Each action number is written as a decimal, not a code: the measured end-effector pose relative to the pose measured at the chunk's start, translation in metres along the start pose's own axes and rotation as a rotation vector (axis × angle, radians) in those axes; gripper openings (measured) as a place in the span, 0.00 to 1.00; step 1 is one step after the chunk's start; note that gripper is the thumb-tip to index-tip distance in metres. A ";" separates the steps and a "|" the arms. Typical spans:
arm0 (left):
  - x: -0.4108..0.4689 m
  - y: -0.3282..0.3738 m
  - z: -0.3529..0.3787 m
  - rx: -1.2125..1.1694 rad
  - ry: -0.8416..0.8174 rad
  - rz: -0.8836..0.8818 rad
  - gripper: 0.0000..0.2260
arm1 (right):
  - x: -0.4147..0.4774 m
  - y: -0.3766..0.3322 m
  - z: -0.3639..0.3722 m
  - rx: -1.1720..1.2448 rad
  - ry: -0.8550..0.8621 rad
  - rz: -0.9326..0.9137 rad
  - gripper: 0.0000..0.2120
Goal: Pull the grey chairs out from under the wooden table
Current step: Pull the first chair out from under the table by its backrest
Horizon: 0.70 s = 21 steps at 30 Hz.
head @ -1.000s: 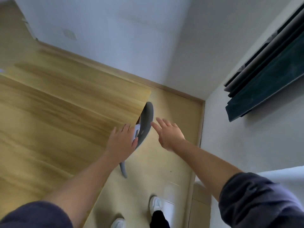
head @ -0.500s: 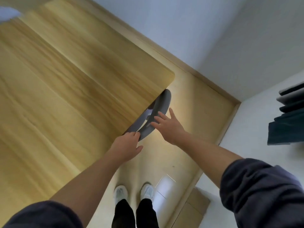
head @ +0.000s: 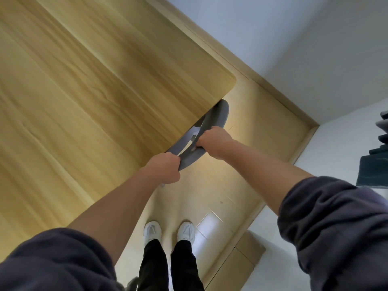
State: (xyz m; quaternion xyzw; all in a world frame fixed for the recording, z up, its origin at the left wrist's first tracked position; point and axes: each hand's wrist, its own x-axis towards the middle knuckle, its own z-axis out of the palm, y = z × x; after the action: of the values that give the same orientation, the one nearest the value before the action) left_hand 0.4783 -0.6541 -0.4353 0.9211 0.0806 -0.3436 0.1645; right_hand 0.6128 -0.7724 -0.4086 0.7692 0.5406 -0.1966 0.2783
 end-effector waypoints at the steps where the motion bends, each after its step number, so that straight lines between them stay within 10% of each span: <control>1: 0.001 0.000 0.000 -0.006 -0.002 0.003 0.11 | 0.000 0.000 0.000 0.001 -0.002 0.004 0.17; 21: -0.024 0.056 0.035 0.032 0.111 0.182 0.09 | -0.059 0.011 0.047 0.057 -0.051 -0.021 0.21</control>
State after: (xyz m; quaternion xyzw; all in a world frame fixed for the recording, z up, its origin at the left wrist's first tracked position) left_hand 0.4538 -0.7198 -0.4298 0.9447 0.0003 -0.2770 0.1753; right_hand 0.6035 -0.8481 -0.4061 0.7659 0.5355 -0.2343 0.2679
